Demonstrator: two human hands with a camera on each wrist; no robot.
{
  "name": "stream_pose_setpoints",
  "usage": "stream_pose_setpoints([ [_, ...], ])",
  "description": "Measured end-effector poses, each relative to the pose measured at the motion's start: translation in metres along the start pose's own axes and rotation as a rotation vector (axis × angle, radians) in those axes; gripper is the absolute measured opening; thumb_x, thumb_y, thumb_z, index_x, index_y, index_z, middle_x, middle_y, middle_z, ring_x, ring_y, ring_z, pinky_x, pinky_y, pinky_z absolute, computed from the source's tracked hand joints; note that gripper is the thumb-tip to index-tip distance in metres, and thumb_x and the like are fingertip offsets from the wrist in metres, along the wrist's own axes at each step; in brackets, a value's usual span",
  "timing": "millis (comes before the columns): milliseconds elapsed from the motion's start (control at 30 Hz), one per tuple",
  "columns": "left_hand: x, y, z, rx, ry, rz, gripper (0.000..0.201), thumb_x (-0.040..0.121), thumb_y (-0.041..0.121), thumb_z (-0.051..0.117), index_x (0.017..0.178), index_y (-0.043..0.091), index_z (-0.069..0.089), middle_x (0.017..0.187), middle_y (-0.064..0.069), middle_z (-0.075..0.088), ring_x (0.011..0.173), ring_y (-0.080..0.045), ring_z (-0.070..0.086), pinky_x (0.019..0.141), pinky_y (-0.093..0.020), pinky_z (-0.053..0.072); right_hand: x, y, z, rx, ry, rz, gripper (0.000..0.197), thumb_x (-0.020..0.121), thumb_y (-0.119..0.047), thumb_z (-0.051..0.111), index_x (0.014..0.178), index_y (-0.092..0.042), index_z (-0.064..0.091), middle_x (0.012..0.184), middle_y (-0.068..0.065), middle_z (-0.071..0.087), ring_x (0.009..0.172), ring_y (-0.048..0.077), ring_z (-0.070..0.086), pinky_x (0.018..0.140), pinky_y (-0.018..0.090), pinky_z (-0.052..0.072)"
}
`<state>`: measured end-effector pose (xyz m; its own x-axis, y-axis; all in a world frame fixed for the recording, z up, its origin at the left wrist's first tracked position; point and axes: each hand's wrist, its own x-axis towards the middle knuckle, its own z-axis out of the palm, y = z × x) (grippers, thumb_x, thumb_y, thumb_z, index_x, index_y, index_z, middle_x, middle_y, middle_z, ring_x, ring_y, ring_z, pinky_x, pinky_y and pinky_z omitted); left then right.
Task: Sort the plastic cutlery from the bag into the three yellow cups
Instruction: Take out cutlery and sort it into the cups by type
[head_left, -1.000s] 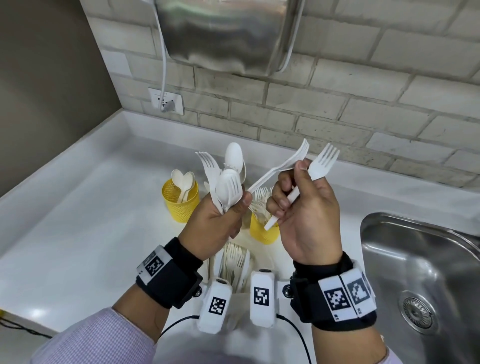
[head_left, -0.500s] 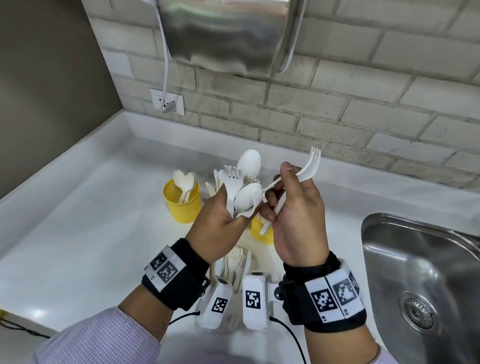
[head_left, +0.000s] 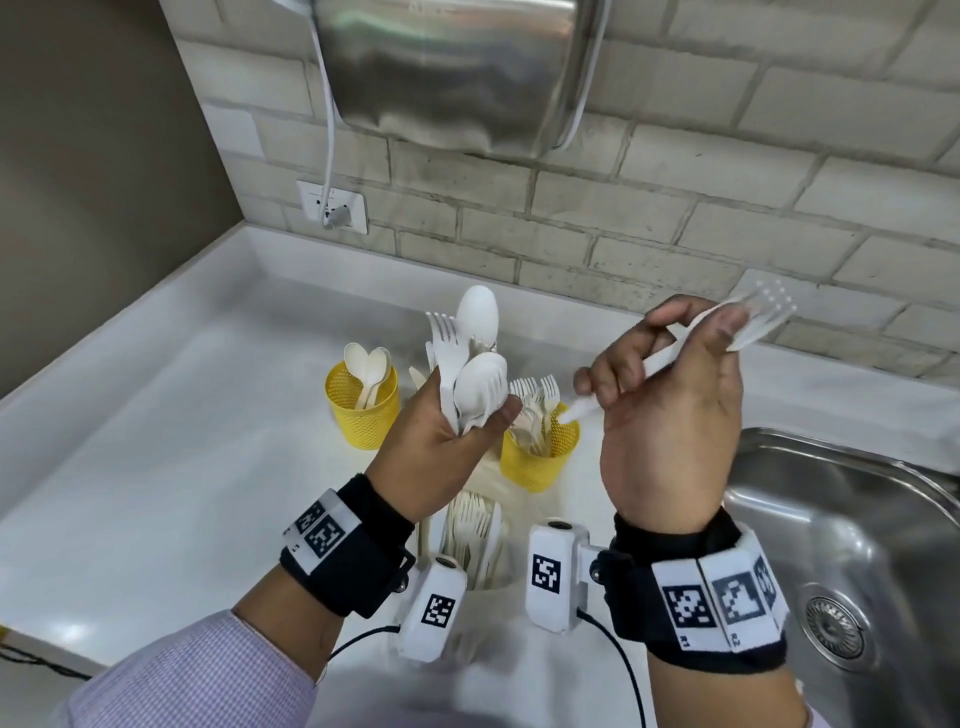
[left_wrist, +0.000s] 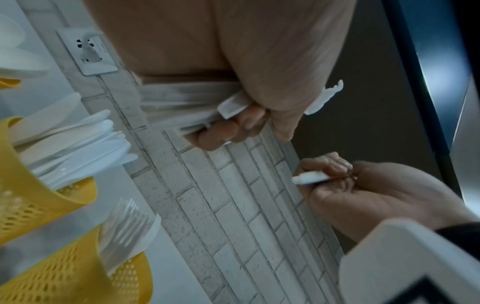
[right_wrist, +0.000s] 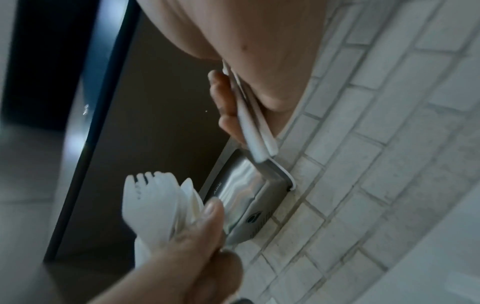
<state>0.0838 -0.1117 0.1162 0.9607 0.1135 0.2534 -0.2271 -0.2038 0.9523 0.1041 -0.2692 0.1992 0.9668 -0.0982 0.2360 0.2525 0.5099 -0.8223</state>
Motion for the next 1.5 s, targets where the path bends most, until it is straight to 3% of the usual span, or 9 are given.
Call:
stream_pose_setpoints([
  [133, 0.005, 0.006, -0.001, 0.043, 0.123, 0.073, 0.040, 0.096, 0.032, 0.067, 0.121, 0.002, 0.059, 0.092, 0.020, 0.069, 0.092, -0.001, 0.068, 0.080, -0.013, 0.048, -0.014, 0.014, 0.001, -0.392, -0.155, -0.079, 0.025, 0.095, -0.037, 0.063, 0.096, -0.013, 0.057, 0.062, -0.009, 0.043, 0.054, 0.009, 0.040, 0.054, 0.024, 0.038],
  [333, 0.004, 0.005, -0.005, -0.048, 0.153, 0.028, 0.045, 0.090, 0.026, 0.066, 0.127, 0.004, 0.054, 0.114, -0.016, 0.064, 0.115, -0.041, 0.062, 0.101, -0.064, 0.048, -0.032, 0.043, -0.004, -0.479, -0.414, 0.040, 0.025, 0.086, 0.001, 0.077, 0.106, -0.001, 0.062, 0.056, -0.025, 0.052, 0.054, -0.007, 0.051, 0.062, 0.005, 0.040],
  [533, 0.002, 0.014, -0.005, 0.085, 0.179, 0.062, 0.048, 0.083, 0.036, 0.061, 0.122, 0.008, 0.060, 0.102, 0.004, 0.073, 0.098, -0.015, 0.071, 0.086, -0.036, 0.058, -0.029, 0.044, -0.004, -0.440, -0.415, 0.082, 0.020, 0.092, 0.000, 0.069, 0.111, 0.005, 0.063, 0.061, -0.024, 0.054, 0.058, -0.006, 0.050, 0.068, 0.007, 0.043],
  [700, 0.002, 0.016, -0.002, 0.060, 0.191, 0.068, 0.039, 0.088, 0.032, 0.074, 0.116, 0.005, 0.066, 0.098, 0.005, 0.075, 0.097, -0.011, 0.072, 0.084, -0.028, 0.057, -0.025, 0.043, -0.002, -0.277, -0.366, 0.029, 0.032, 0.091, -0.022, 0.072, 0.112, 0.000, 0.063, 0.068, 0.017, 0.042, 0.066, 0.013, 0.046, 0.068, 0.016, 0.046],
  [867, 0.001, 0.016, 0.001, 0.080, 0.193, 0.068, 0.041, 0.086, 0.021, 0.080, 0.123, 0.010, 0.066, 0.110, 0.006, 0.076, 0.106, -0.004, 0.071, 0.091, -0.024, 0.056, -0.021, 0.039, -0.004, -0.241, -0.369, 0.017, 0.031, 0.101, -0.013, 0.053, 0.111, 0.015, 0.060, 0.070, -0.019, 0.064, 0.068, -0.003, 0.059, 0.070, 0.012, 0.047],
  [1133, -0.001, 0.010, 0.000, 0.037, 0.138, 0.016, 0.044, 0.084, 0.008, 0.079, 0.119, 0.023, 0.059, 0.110, 0.007, 0.074, 0.103, -0.009, 0.071, 0.091, -0.031, 0.058, -0.014, 0.022, 0.005, -0.170, -0.128, -0.019, 0.027, 0.106, -0.033, 0.050, 0.092, -0.019, 0.068, 0.067, 0.007, 0.050, 0.060, 0.023, 0.045, 0.061, 0.041, 0.037],
  [1300, -0.005, 0.012, -0.001, -0.001, 0.069, -0.015, 0.023, 0.086, -0.001, 0.071, 0.092, 0.018, 0.059, 0.072, 0.015, 0.063, 0.069, -0.005, 0.061, 0.067, -0.019, 0.050, 0.008, 0.002, -0.004, -0.006, 0.024, -0.015, 0.026, 0.112, -0.029, 0.038, 0.098, -0.013, 0.053, 0.070, 0.009, 0.065, 0.065, 0.031, 0.068, 0.068, 0.039, 0.054],
  [1400, -0.009, 0.019, -0.003, -0.248, -0.049, -0.114, 0.019, 0.083, 0.001, 0.061, 0.073, 0.012, 0.049, 0.061, -0.009, 0.037, 0.047, -0.015, 0.033, 0.047, -0.021, 0.034, 0.012, -0.005, -0.007, -0.127, 0.052, -0.142, 0.025, 0.112, -0.028, 0.037, 0.095, -0.015, 0.051, 0.053, 0.005, 0.053, 0.041, 0.025, 0.051, 0.050, 0.034, 0.047],
  [1500, -0.007, 0.026, -0.009, -0.538, -0.133, -0.217, 0.024, 0.079, -0.003, 0.046, 0.075, 0.019, 0.054, 0.061, -0.007, 0.026, 0.041, -0.011, 0.020, 0.045, -0.016, 0.022, 0.006, -0.007, -0.005, -0.196, 0.001, -0.160, 0.023, 0.110, -0.029, 0.042, 0.092, -0.019, 0.051, 0.052, -0.006, 0.031, 0.040, 0.013, 0.026, 0.043, 0.021, 0.026],
])
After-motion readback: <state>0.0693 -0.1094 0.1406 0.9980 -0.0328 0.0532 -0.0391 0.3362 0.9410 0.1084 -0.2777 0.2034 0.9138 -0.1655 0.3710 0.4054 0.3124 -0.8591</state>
